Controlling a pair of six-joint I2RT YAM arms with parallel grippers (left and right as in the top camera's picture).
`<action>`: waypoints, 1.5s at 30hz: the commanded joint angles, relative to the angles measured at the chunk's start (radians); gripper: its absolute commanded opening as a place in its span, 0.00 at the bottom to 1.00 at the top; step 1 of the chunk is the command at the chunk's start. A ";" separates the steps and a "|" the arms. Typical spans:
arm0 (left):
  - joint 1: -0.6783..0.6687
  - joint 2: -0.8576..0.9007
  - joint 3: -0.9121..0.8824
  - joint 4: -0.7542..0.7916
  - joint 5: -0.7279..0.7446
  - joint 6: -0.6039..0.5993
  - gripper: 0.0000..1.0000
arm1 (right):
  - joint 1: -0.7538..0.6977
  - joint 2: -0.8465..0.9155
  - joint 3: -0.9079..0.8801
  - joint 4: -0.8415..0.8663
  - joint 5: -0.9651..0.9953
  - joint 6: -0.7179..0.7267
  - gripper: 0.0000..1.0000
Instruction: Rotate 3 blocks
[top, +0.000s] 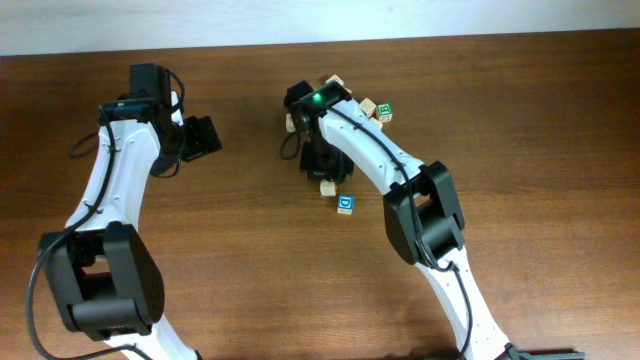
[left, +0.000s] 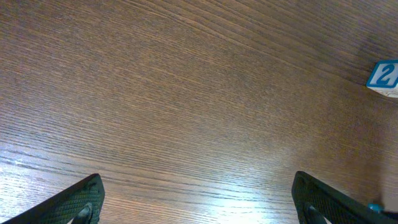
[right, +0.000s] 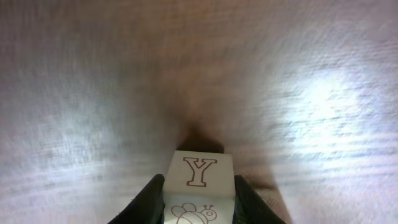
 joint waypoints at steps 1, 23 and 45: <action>0.003 0.009 0.008 0.001 -0.011 0.002 0.95 | 0.060 0.019 -0.023 -0.032 -0.029 -0.037 0.29; 0.003 0.009 0.008 -0.006 -0.011 0.002 0.95 | 0.029 0.008 0.157 -0.101 0.000 -0.263 0.50; 0.003 0.009 0.008 -0.006 -0.011 0.002 0.95 | -0.154 0.142 0.189 0.381 0.056 -0.286 0.56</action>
